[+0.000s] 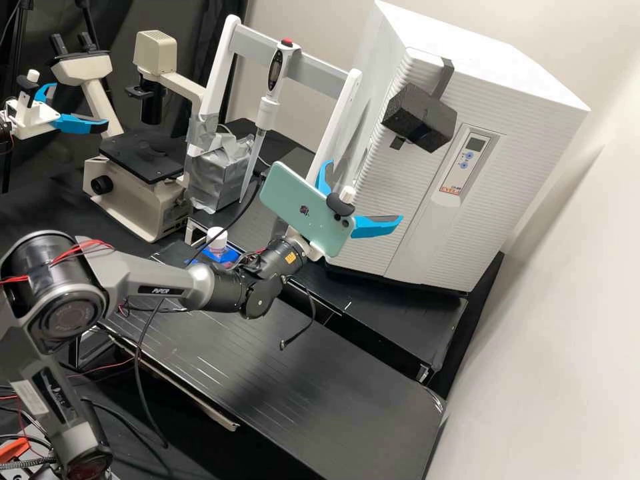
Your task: Open the door
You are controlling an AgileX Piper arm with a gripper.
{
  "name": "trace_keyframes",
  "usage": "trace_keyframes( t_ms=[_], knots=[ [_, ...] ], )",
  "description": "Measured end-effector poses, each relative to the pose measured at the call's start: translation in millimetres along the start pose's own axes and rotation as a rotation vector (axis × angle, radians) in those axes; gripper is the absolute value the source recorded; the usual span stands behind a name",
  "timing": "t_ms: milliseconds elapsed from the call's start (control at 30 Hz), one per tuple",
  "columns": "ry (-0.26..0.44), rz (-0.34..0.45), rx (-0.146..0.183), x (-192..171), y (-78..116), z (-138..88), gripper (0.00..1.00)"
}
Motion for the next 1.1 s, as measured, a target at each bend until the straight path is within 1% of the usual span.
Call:
trace_keyframes(
  t_ms=[233, 400, 433, 733, 1100],
  knots=[
    [-0.038, -0.029, -0.002, 14, -2.7, -3, 1.0],
    [-0.036, -0.027, -0.006, 21, -1.3, -3, 1.0],
    [-0.036, -0.027, -0.006, 22, -1.3, -3, 0.0],
    [-0.062, -0.031, -0.004, 30, -1.2, 2, 0.0],
    [-0.055, -0.023, -0.008, 33, 2.3, -1, 0.0]
  ],
)
